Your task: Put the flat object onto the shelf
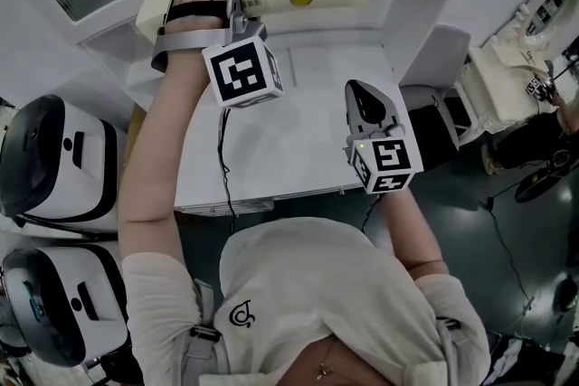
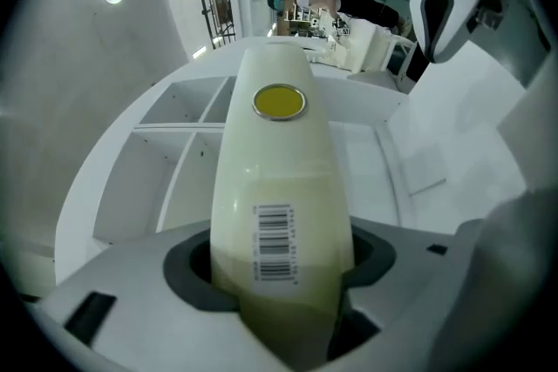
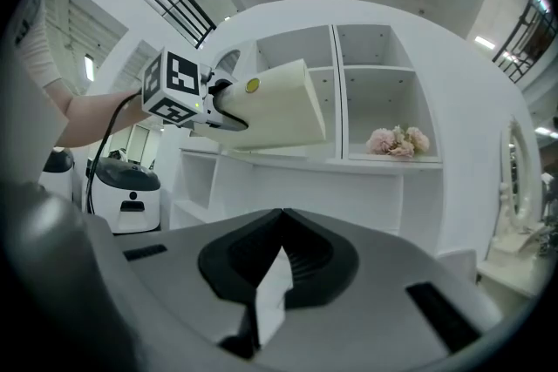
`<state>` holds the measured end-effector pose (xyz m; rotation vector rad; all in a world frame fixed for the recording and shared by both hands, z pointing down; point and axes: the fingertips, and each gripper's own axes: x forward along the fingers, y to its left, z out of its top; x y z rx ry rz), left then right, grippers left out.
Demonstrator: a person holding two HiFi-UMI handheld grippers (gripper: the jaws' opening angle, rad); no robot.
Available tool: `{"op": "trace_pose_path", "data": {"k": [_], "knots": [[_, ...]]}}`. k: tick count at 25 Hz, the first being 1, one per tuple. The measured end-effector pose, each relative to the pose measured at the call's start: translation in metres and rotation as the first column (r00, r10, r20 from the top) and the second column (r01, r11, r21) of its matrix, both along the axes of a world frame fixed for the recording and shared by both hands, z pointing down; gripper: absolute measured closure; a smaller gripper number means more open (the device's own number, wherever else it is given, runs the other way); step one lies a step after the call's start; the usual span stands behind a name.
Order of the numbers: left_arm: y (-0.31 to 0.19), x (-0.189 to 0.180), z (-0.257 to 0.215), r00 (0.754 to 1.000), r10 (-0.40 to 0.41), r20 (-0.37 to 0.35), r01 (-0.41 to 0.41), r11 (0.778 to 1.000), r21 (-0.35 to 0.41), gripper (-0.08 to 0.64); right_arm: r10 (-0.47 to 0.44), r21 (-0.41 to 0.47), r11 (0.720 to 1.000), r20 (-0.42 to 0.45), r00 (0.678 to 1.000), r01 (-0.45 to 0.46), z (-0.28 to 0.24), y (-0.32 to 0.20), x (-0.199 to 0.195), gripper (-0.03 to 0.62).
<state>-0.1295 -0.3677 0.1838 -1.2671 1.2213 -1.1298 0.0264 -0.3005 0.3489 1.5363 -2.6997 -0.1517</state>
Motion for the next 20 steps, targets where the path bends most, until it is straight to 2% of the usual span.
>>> {"op": "trace_pose_path", "data": {"k": [4,10,16,20], "knots": [[-0.019,-0.006,0.008,1.000,-0.012,0.017,0.013,0.999,-0.040,0.258,0.003,-0.001,1.000,0.001,1.000,-0.003,0.001,-0.004,-0.001,0.584],[-0.049,-0.020,0.020,0.995,-0.036,0.090,0.042,0.997,-0.065,0.250,0.008,0.008,1.000,-0.003,1.000,-0.008,0.000,-0.010,-0.005,0.584],[-0.073,-0.025,0.028,0.992,-0.026,0.121,0.035,0.997,-0.066,0.244,0.022,0.002,1.000,-0.020,1.000,-0.022,0.002,-0.021,-0.009,0.584],[-0.091,-0.035,0.035,0.992,-0.033,0.125,0.041,0.997,-0.061,0.241,0.023,0.032,0.999,-0.048,0.999,-0.021,-0.006,-0.027,-0.017,0.583]]}}
